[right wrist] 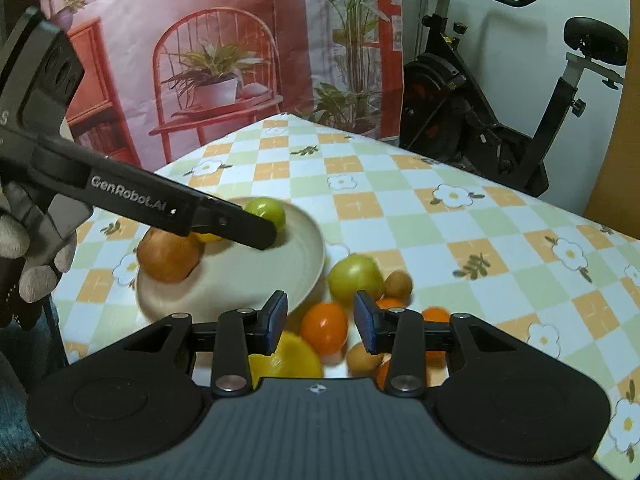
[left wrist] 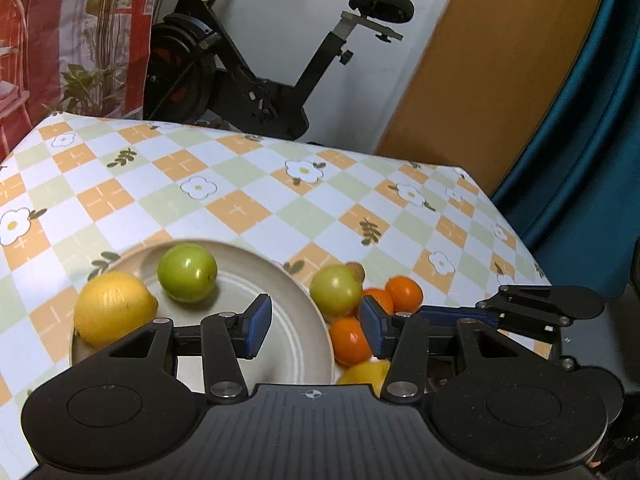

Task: Organize fruits
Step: 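Move the left tool to the large yellow lemon beside the plate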

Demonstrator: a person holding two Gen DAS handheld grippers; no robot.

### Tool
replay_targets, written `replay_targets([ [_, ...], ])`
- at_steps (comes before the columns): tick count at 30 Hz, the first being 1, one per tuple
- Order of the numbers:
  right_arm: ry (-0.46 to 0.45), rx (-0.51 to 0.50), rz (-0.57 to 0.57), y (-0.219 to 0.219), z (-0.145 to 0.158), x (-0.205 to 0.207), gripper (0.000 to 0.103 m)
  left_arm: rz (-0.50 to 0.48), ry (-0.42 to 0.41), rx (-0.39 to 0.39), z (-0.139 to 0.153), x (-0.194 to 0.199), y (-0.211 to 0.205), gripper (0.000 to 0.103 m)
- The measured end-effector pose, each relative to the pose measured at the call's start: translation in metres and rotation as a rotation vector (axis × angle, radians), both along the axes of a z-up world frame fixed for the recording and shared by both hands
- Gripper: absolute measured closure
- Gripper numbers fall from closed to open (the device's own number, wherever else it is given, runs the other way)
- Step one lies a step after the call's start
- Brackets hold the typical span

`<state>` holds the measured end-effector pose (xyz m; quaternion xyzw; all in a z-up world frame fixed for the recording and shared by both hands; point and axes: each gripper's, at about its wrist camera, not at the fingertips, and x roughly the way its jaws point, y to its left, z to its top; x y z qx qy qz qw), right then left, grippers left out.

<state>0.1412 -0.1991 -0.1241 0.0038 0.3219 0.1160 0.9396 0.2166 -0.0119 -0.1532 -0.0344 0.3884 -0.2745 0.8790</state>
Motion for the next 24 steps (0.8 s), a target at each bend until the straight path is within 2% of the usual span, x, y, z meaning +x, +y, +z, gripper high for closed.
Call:
replay_targets([
  [2, 0.005, 0.006, 0.001, 0.004, -0.006, -0.002, 0.061, -0.001, 0.003, 0.009, -0.001, -0.006, -0.001, 0.049],
  [4, 0.013, 0.003, 0.001, 0.007, -0.011, -0.004, 0.050, -0.010, 0.000, 0.025, -0.001, -0.010, -0.002, 0.048],
  [5, 0.015, 0.000, -0.001, 0.009, -0.015, -0.005, 0.047, -0.017, -0.003, 0.034, -0.001, -0.011, -0.002, 0.048],
  [12, 0.037, 0.012, -0.005, 0.019, -0.032, -0.011, 0.045, -0.061, -0.030, 0.047, -0.001, -0.023, -0.003, 0.048],
  [17, 0.024, -0.034, 0.016, 0.033, -0.036, -0.029, 0.042, -0.084, -0.003, 0.043, -0.007, -0.029, -0.004, 0.048],
  [24, 0.012, 0.016, 0.004, 0.035, -0.036, -0.050, 0.041, -0.154, 0.043, 0.034, -0.020, -0.041, -0.016, 0.048],
])
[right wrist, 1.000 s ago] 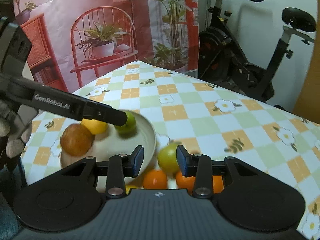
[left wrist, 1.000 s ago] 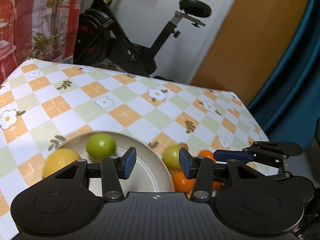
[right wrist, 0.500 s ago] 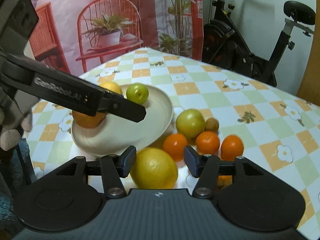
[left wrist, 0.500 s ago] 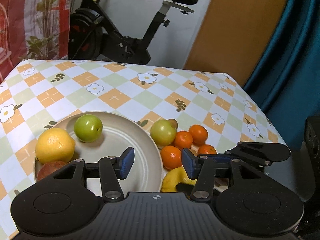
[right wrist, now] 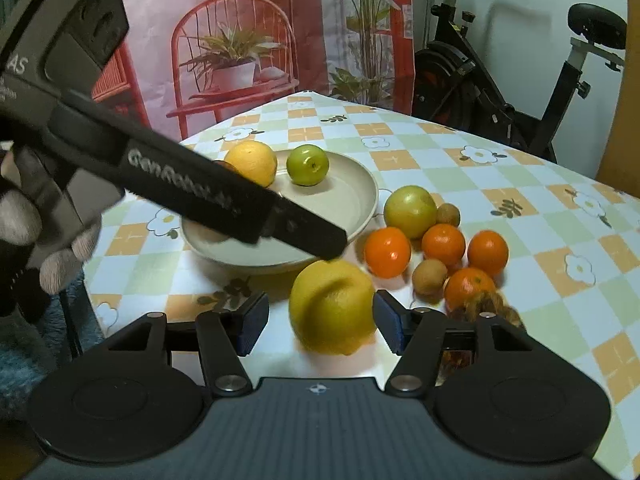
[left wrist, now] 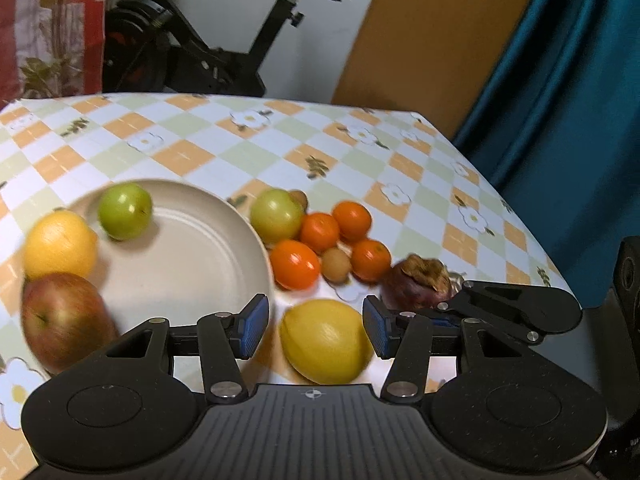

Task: Organize fruits
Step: 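Move the left tool to the large yellow lemon beside the plate, then close the left tool around the large yellow lemon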

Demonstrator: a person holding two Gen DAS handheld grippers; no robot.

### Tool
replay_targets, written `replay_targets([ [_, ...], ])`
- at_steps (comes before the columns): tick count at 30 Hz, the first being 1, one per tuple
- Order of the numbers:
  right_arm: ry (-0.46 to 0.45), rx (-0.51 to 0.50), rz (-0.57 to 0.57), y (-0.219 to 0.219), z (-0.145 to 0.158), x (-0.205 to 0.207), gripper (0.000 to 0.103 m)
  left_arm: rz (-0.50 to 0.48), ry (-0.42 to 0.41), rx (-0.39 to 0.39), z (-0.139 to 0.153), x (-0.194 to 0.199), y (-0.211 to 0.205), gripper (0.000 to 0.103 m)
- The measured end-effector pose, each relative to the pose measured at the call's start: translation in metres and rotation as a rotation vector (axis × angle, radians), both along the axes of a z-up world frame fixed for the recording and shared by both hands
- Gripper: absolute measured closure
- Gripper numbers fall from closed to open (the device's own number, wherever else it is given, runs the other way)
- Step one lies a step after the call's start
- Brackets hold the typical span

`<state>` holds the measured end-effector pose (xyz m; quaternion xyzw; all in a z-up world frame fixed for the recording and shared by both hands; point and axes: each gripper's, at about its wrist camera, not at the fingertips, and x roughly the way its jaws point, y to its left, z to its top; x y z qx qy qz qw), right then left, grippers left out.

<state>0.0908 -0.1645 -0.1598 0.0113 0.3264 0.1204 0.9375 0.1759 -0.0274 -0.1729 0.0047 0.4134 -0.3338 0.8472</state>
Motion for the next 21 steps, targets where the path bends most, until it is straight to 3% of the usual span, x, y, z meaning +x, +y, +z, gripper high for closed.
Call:
replay_targets([
  [11, 0.001, 0.005, -0.028, 0.000, -0.006, -0.001, 0.042, -0.017, 0.015, 0.010, -0.017, 0.001, -0.011, 0.050],
  [21, 0.028, 0.069, -0.087, -0.004, -0.017, 0.006, 0.045, -0.006, -0.003, 0.014, -0.017, -0.005, -0.011, 0.050],
])
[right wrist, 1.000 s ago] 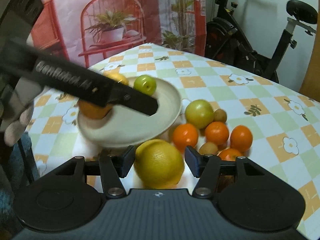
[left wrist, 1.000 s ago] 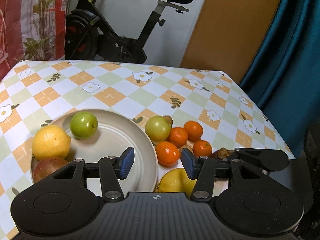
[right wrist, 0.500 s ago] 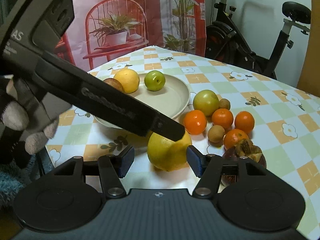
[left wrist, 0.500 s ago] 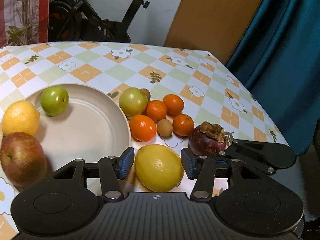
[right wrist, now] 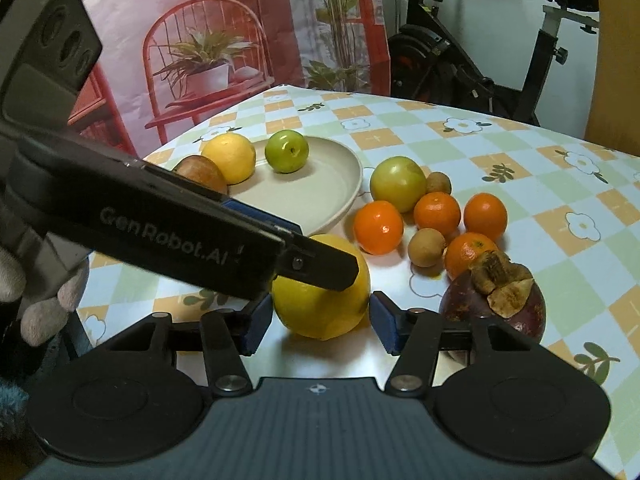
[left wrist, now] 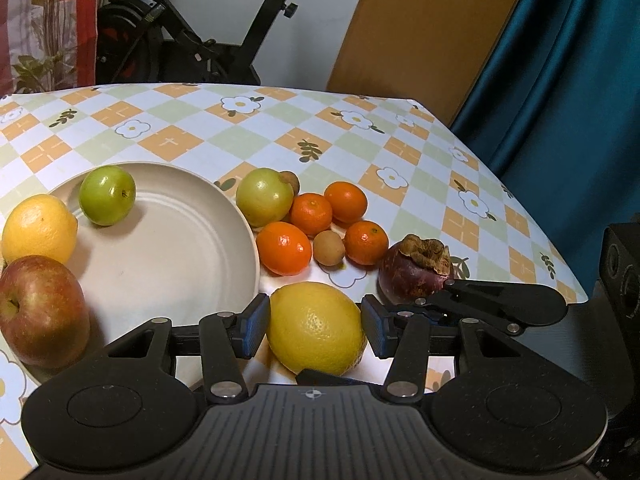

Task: Organize fruits
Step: 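Close the left tool around the large yellow lemon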

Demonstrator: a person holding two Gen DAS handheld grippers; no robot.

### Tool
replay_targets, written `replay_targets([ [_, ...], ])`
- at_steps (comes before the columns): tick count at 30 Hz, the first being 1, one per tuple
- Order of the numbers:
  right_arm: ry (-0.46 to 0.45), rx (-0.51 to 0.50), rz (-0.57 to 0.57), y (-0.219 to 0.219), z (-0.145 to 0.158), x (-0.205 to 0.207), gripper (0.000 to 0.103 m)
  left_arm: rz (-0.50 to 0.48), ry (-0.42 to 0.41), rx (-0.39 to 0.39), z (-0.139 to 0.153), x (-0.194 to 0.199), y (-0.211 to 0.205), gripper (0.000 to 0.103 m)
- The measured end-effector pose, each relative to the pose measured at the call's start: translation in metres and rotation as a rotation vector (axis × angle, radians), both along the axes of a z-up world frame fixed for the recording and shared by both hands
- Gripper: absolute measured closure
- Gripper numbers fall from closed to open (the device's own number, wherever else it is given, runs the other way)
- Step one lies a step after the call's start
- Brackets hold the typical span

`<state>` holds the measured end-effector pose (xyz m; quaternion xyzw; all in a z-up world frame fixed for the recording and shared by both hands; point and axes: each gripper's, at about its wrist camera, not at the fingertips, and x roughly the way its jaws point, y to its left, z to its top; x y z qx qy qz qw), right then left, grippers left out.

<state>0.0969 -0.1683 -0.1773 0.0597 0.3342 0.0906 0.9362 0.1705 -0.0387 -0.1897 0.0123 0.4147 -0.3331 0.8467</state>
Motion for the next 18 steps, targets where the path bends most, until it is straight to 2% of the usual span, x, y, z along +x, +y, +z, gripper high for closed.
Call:
replay_targets([
  [18, -0.022, 0.008, -0.041, 0.005, -0.006, -0.007, 0.045, 0.019, -0.020, -0.019, -0.003, -0.014, 0.005, 0.050],
])
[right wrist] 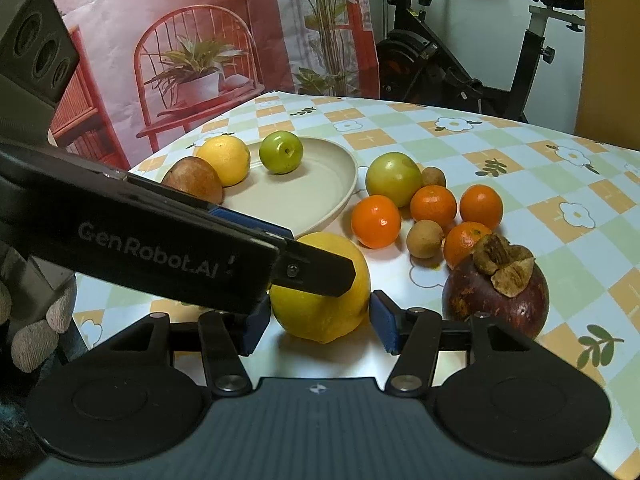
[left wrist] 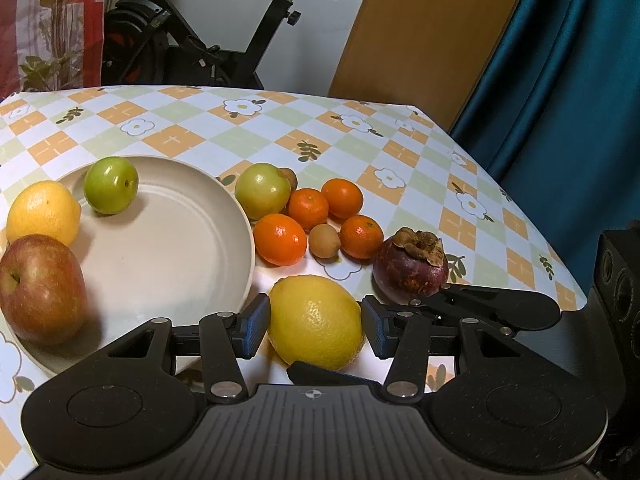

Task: Organize fruits
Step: 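Close the left tool around the large yellow lemon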

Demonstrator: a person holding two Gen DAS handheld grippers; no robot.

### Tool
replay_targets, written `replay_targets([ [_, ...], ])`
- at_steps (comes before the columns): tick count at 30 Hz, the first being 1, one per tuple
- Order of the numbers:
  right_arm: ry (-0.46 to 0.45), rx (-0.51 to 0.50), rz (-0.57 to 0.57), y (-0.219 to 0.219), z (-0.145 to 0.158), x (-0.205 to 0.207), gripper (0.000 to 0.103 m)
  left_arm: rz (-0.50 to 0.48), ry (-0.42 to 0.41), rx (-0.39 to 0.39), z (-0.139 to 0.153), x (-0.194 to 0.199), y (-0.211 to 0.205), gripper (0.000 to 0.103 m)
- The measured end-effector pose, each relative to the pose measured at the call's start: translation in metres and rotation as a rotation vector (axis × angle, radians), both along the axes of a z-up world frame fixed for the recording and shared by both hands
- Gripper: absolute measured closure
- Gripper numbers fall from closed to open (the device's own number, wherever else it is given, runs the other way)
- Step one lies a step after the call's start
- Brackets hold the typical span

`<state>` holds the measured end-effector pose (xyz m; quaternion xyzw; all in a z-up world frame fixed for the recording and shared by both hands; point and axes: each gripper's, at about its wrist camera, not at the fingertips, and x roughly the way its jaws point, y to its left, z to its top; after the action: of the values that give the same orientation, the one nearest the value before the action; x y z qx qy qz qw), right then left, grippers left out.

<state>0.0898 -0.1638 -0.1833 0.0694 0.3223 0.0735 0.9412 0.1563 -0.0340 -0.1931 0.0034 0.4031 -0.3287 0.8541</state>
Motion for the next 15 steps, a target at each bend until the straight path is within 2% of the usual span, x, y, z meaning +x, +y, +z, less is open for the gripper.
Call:
replay_targets([
  [15, 0.004, 0.017, -0.005, 0.0010, -0.0020, -0.0075, 0.045, 0.022, 0.017, -0.033, -0.0049, -0.0051, 0.0070, 0.050],
])
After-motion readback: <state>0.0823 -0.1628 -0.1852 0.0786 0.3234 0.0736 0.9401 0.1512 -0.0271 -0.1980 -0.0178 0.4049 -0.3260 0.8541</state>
